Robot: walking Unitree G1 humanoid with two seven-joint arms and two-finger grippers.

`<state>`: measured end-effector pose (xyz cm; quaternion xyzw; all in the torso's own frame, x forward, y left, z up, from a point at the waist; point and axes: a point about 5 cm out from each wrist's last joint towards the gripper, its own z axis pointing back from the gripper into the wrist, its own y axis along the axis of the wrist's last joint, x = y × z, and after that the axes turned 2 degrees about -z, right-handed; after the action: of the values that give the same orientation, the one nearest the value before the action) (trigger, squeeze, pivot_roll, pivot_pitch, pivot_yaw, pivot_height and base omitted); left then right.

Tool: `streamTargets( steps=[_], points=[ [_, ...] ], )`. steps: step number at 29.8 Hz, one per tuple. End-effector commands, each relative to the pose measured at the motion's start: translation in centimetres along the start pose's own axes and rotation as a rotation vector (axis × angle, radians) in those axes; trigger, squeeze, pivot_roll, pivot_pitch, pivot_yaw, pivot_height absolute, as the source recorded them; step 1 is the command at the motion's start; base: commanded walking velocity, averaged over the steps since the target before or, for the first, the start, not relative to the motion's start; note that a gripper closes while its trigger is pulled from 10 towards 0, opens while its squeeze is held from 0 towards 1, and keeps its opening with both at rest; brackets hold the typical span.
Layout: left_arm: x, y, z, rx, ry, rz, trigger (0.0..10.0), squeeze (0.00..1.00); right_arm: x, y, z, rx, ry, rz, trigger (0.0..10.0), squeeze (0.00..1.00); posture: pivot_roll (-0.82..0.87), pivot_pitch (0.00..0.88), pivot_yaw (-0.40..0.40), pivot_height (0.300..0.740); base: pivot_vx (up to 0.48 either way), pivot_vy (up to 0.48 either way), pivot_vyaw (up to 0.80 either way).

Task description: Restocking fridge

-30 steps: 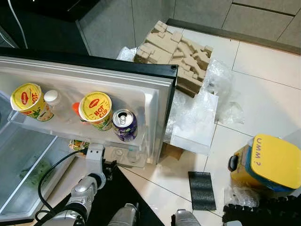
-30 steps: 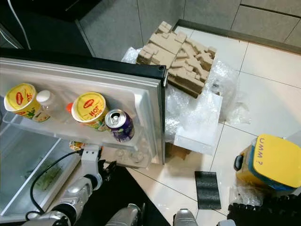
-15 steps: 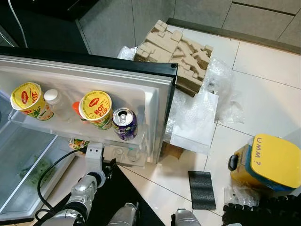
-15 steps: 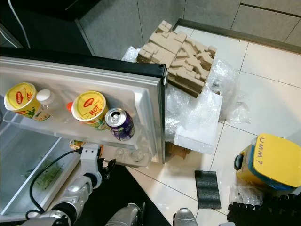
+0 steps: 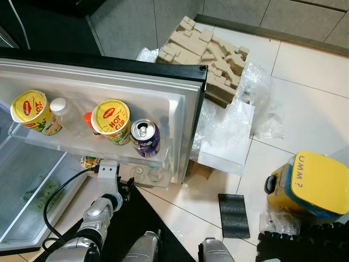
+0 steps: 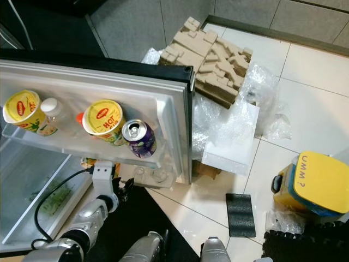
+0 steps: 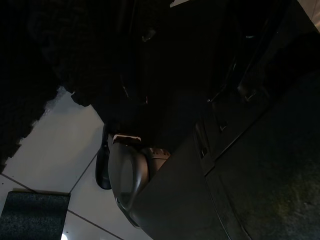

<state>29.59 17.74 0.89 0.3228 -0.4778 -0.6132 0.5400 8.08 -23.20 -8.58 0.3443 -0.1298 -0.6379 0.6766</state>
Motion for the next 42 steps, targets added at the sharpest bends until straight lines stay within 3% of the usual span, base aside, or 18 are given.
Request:
streamTargets(
  steps=[1,15,20,33,42],
  points=[
    [0.2,-0.3,0.1,-0.002,-0.01,0.012,10.0,0.0,-1.8,-1.6,-0.1,-0.048,0.076,-0.023,10.0,0.0,-0.14,0.388,0.103,0.74,0.0,0.0,0.0],
    [1.4,1.3,-0.7,0.085,-0.097,0.073,10.0,0.0,-1.7,-1.5,-0.1,-0.041,0.073,-0.031,10.0,0.0,-0.13,0.388,0.105,0.74,0.0,0.0,0.0],
    [1.3,1.4,-0.7,0.094,-0.08,0.043,10.0,0.0,-1.9,-1.5,-0.2,-0.036,0.078,-0.032,10.0,0.0,-0.13,0.393,0.107,0.74,0.0,0.0,0.0],
    [1.2,-0.9,0.4,0.017,-0.028,-0.098,10.0,0.0,-2.0,-1.6,0.0,-0.026,0.081,-0.04,10.0,0.0,-0.14,0.403,0.11,0.74,0.0,0.0,0.0],
    [0.0,-0.8,0.6,0.015,0.078,-0.191,10.0,0.0,-2.0,-1.6,0.1,-0.016,0.09,-0.042,10.0,0.0,-0.15,0.406,0.109,0.74,0.0,0.0,0.0]
  ],
)
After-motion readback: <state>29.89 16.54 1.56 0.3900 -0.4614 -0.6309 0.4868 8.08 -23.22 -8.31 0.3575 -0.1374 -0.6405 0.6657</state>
